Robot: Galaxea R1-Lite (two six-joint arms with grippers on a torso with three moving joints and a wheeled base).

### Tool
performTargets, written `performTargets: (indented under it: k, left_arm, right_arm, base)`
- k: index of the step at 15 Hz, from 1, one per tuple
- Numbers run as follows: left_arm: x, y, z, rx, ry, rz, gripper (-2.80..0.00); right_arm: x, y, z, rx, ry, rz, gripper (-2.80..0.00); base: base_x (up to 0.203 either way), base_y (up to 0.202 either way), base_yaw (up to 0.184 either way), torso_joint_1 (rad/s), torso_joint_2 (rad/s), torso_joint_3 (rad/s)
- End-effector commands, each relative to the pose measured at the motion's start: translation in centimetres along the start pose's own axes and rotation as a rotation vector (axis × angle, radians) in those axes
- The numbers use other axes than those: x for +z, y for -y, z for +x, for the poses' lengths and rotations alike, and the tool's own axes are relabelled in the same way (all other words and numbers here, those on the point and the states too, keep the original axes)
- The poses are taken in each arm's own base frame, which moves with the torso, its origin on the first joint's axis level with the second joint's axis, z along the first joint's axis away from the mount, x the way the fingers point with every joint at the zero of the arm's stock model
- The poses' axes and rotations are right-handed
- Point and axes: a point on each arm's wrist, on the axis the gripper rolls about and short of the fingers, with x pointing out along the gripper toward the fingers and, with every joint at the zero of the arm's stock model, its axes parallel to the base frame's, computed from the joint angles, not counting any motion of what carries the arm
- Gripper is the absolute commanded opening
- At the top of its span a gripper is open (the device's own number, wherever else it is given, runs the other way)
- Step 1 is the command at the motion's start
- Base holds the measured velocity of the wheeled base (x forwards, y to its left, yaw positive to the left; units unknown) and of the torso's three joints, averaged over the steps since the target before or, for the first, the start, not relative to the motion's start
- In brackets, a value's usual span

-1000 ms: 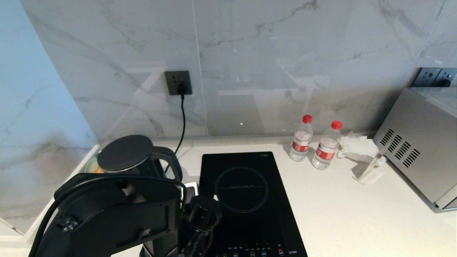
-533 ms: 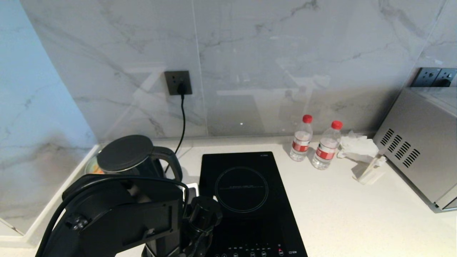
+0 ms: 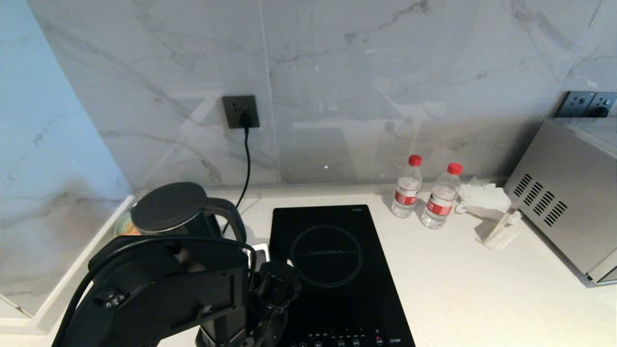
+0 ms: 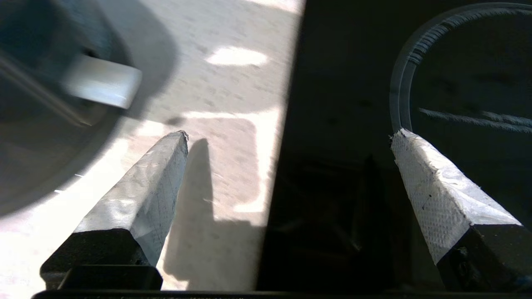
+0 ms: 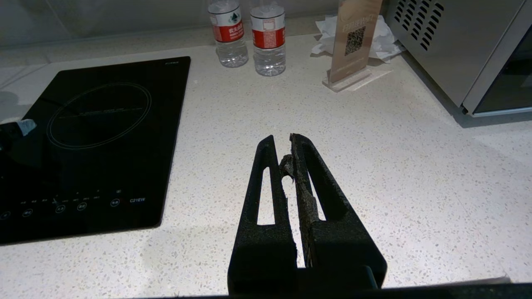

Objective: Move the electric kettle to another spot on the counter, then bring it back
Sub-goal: Finish boiling water

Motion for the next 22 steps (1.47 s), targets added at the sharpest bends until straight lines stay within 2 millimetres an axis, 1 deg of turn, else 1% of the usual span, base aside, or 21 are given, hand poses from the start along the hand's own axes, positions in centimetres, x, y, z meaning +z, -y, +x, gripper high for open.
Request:
performTargets:
  k: [1,4,9,15,22]
  left_arm:
    - [-0.2,-0.2,0.3,0.013,0.014,-0.008,0.00]
    - [0.1,-0.7,0.4,0.018,0.033,-0.004,0.00]
    - [-0.3,-1.6,-0.1,0.021,0.037,0.000,0.00]
    - [0.4,-1.0,-0.1,0.005,0.060,-0.008,0.00]
    - [0.7,-0.8,-0.2,-0.010,0.104,-0.004,0.00]
  right_arm:
    - [0.0,0.0,0.0,0.001,0.000,0.001,-2.80]
    - [0.0,0.0,0.0,0.000,0.000,0.001,-2.80]
    - [0.0,0.0,0.0,0.002,0.000,0.000,-2.80]
    - [0.0,0.0,0.0,0.000,0.000,0.001,-2.80]
    - [0.0,0.0,0.0,0.000,0.000,0.000,-2.80]
  base:
    - [0.000,0.000,0.000,0.000,0.00,0.000]
    - [0.000,0.000,0.000,0.000,0.00,0.000]
    - [0.000,0.000,0.000,0.000,0.00,0.000]
    - [0.000,0.000,0.000,0.000,0.00,0.000]
    - [0.000,0.000,0.000,0.000,0.00,0.000]
